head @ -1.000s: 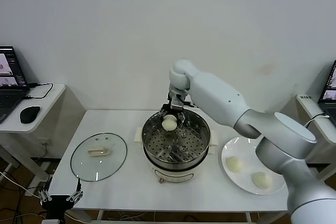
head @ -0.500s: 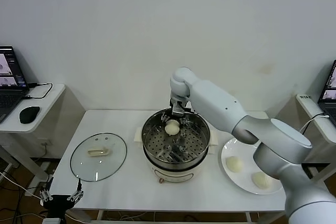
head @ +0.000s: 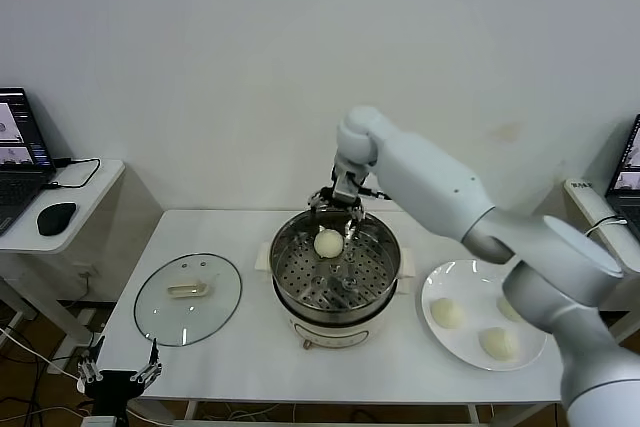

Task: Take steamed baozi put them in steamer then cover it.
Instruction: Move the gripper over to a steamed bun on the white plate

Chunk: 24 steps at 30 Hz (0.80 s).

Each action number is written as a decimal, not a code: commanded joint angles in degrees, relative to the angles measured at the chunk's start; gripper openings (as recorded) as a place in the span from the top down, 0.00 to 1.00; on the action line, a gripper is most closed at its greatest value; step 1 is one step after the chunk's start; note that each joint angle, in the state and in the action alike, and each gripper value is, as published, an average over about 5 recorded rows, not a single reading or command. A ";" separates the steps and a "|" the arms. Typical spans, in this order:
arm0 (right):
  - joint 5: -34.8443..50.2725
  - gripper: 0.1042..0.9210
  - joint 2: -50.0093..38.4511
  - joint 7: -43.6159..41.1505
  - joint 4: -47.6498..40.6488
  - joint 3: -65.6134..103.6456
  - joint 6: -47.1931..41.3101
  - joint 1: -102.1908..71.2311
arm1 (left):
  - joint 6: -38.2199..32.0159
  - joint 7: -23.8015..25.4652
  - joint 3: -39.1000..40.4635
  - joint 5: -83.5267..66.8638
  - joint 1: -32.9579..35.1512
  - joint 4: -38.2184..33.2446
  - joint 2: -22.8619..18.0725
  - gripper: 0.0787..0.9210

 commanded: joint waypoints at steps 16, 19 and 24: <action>21.30 0.12 -44.31 1.05 28.46 5.02 -59.67 -6.46 | 0.91 1.11 2.84 -0.80 1.48 -4.10 0.32 0.12; 17.15 0.12 -46.28 1.38 31.28 8.79 -61.76 -13.51 | 0.94 1.05 3.04 -0.84 1.90 -4.33 0.34 0.12; 14.58 0.12 -46.78 1.48 32.24 10.10 -61.26 -20.67 | 0.84 0.76 3.26 -0.94 2.79 -4.26 0.43 0.12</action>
